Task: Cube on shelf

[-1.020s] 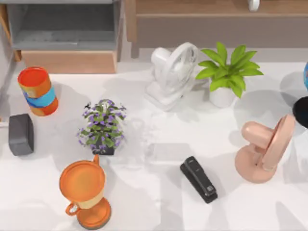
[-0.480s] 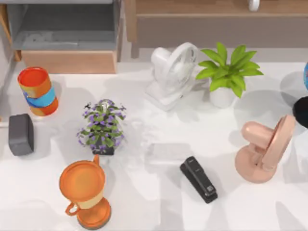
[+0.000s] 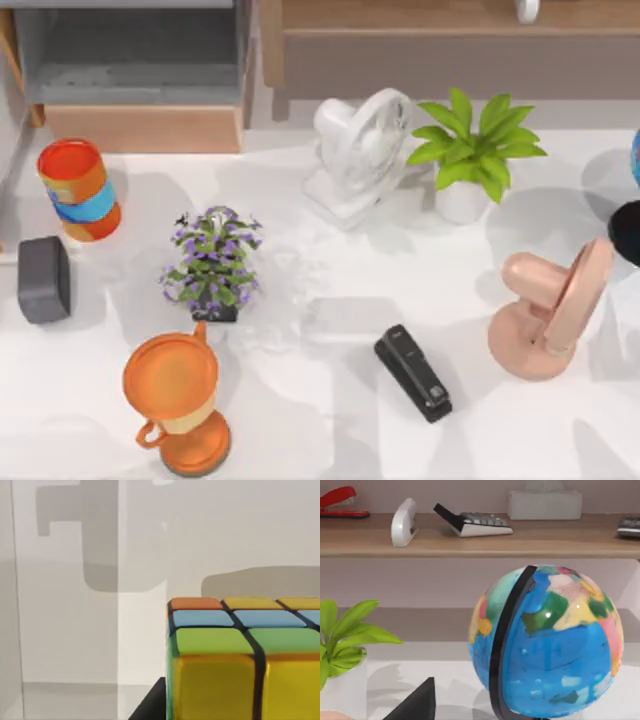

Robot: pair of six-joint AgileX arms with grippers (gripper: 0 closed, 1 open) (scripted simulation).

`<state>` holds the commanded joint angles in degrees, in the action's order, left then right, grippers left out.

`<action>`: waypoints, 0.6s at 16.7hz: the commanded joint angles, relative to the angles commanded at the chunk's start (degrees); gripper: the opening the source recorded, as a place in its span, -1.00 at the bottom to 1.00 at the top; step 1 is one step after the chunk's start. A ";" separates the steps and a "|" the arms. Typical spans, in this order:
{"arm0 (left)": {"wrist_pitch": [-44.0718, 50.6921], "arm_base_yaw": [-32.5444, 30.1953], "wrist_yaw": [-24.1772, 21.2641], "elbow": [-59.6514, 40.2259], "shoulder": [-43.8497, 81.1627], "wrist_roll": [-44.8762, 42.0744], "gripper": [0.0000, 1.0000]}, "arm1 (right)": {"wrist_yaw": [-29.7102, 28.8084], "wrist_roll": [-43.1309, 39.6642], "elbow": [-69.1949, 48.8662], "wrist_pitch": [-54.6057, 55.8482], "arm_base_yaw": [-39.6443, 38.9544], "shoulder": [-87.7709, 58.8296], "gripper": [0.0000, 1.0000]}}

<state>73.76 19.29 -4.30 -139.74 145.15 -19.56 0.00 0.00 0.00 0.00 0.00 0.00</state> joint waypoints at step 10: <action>0.19 -0.23 2.81 3.62 -5.42 -1.74 -1.00 | 0.00 0.00 0.00 0.00 0.00 0.00 1.00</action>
<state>73.95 19.05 -1.49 -136.12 139.74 -21.30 0.00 0.00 0.00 0.00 0.00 0.00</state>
